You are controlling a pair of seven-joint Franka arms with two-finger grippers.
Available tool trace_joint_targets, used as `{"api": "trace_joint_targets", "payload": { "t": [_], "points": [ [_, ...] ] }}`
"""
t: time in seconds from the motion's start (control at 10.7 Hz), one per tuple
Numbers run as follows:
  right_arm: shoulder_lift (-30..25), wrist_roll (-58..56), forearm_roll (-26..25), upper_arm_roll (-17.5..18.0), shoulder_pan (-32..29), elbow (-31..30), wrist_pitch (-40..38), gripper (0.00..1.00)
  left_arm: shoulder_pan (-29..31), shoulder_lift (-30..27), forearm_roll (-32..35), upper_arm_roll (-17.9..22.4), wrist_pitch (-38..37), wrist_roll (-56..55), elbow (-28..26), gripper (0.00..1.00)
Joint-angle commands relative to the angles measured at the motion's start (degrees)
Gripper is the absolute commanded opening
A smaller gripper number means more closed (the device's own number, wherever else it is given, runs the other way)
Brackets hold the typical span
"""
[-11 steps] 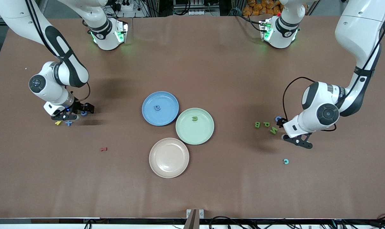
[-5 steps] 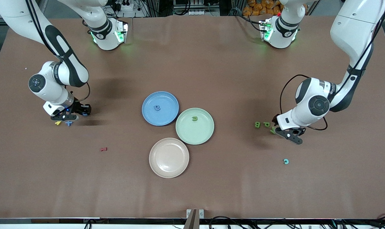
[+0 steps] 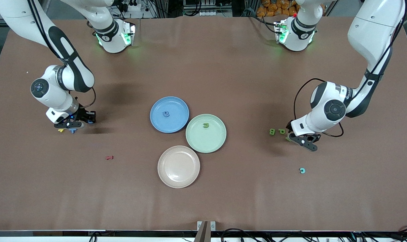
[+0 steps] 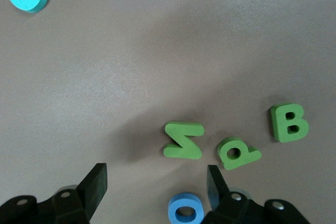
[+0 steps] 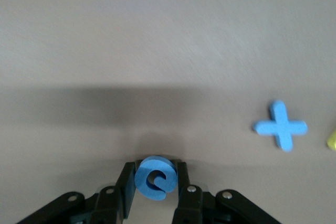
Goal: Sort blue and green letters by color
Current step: 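Grasp the blue c with the right gripper while the left gripper grasps the M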
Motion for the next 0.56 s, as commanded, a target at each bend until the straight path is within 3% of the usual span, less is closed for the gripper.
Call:
{"api": "trace_joint_targets", "payload": {
  "t": [0.0, 0.19, 0.47],
  "points": [
    [-0.5, 8.1, -0.6, 2.2, 4.8, 7.9, -11.3, 0.0, 0.6, 1.1, 1.2, -0.5, 2.0, -0.2, -0.5, 0.82],
    [-0.4, 11.9, 0.6, 3.8, 6.7, 15.9, -23.9, 0.0, 0.6, 1.7, 1.2, -0.5, 2.1, -0.4, -0.5, 0.79],
    [0.0, 16.5, 6.6, 5.0, 10.7, 20.0, -27.8, 0.0, 0.6, 1.9, 1.2, -0.5, 2.7, -0.4, -0.6, 0.79]
  ]
}}
